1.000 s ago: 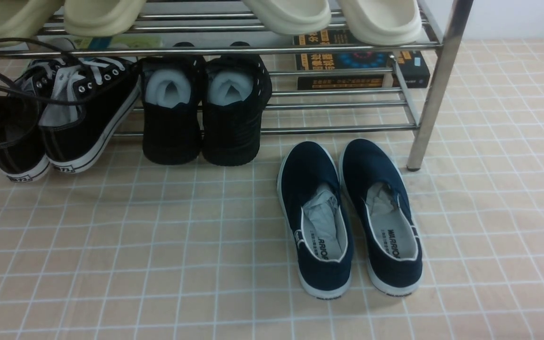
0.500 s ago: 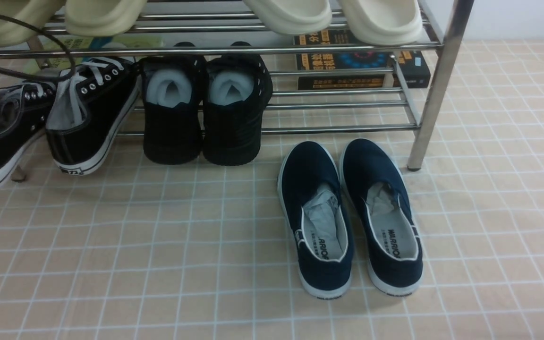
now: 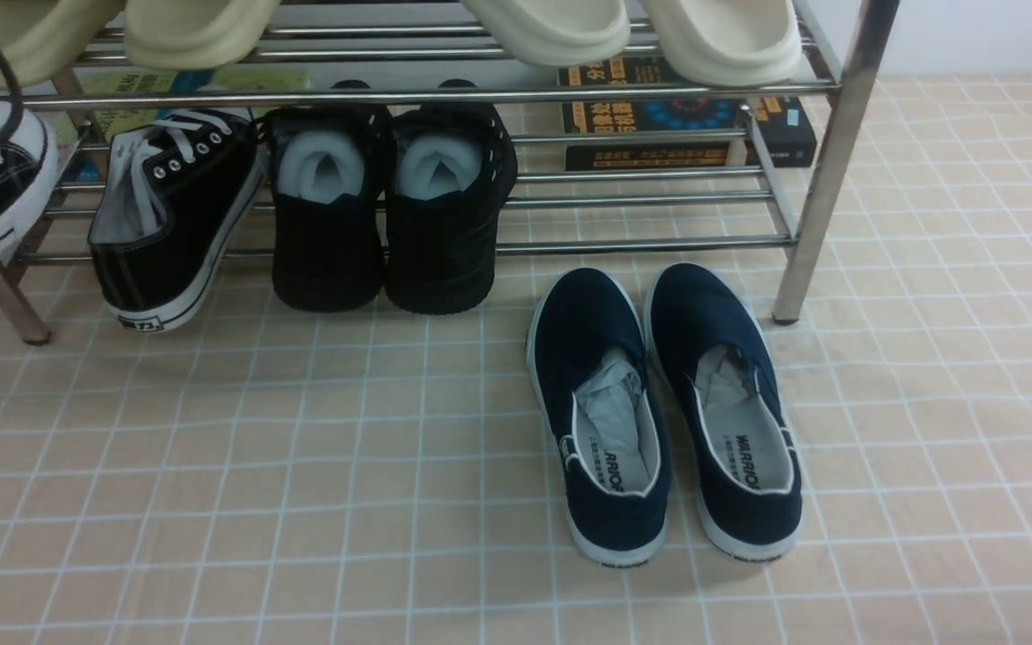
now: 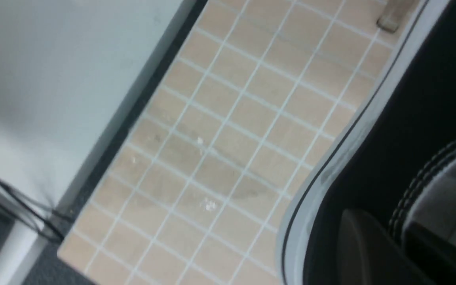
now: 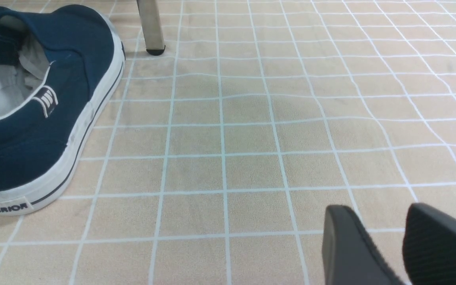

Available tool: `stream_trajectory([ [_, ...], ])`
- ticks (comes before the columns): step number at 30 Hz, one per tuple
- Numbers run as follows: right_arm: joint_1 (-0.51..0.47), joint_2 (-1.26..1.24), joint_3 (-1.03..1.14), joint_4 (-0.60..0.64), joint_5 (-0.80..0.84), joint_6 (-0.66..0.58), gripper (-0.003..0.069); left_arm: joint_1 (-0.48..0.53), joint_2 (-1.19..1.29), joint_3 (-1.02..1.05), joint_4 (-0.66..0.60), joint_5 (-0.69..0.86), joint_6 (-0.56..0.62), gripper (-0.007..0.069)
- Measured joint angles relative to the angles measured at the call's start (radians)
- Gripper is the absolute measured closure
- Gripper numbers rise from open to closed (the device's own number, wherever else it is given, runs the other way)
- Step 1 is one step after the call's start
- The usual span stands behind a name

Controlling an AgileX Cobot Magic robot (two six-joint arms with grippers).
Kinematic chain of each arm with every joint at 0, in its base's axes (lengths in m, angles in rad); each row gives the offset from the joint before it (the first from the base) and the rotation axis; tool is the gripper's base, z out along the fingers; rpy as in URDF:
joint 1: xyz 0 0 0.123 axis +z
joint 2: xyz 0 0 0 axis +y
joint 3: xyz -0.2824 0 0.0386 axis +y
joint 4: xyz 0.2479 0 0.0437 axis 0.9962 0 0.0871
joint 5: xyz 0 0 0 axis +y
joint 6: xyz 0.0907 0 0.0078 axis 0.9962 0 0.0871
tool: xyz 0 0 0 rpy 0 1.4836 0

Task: Take the shoes off the shelf from the light coffee tablecloth by hand.
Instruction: 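Set the held shoe down on the floor in front of the rack with the left gripper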

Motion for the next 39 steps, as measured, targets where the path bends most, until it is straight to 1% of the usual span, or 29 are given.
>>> stream_trajectory([
  [2, 0.0, 0.0, 0.0, 0.0, 0.0, 0.0, 0.0421, 0.0, -0.052, 0.124, 0.001, 0.0, -0.043, 0.0606],
  [3, 0.0, 0.0, 0.0, 0.0, 0.0, 0.0, 0.0421, 0.0, -0.076, 0.238, 0.002, -0.007, -0.083, 0.0606],
  [4, 0.0, 0.0, 0.0, 0.0, 0.0, 0.0, 0.0421, 0.0, -0.078, 0.248, 0.002, -0.011, -0.088, 0.0606],
  [5, 0.0, 0.0, 0.0, 0.0, 0.0, 0.0, 0.0421, 0.0, -0.081, 0.328, 0.003, -0.038, -0.115, 0.0606],
  [7, 0.0, 0.0, 0.0, 0.0, 0.0, 0.0, 0.0421, 0.0, -0.081, 0.364, 0.004, -0.06, -0.125, 0.0606],
  [11, 0.0, 0.0, 0.0, 0.0, 0.0, 0.0, 0.0421, 0.0, -0.067, 0.46, -0.002, -0.196, -0.19, 0.0606],
  [20, 0.0, 0.0, 0.0, 0.0, 0.0, 0.0, 0.0421, 0.0, -0.019, 0.477, 0.039, -0.363, -0.329, 0.0606],
  [27, 0.0, 0.0, 0.0, 0.0, 0.0, 0.0, 0.0421, 0.0, 0.092, 0.477, 0.046, -0.437, -0.347, 0.0606],
  [32, 0.0, 0.0, 0.0, 0.0, 0.0, 0.0, 0.0421, 0.002, 0.155, 0.477, 0.062, -0.446, -0.347, 0.0606],
  [39, 0.0, 0.0, 0.0, 0.0, 0.0, 0.0, 0.0421, 0.002, 0.166, 0.477, 0.093, -0.451, -0.347, 0.0606],
])
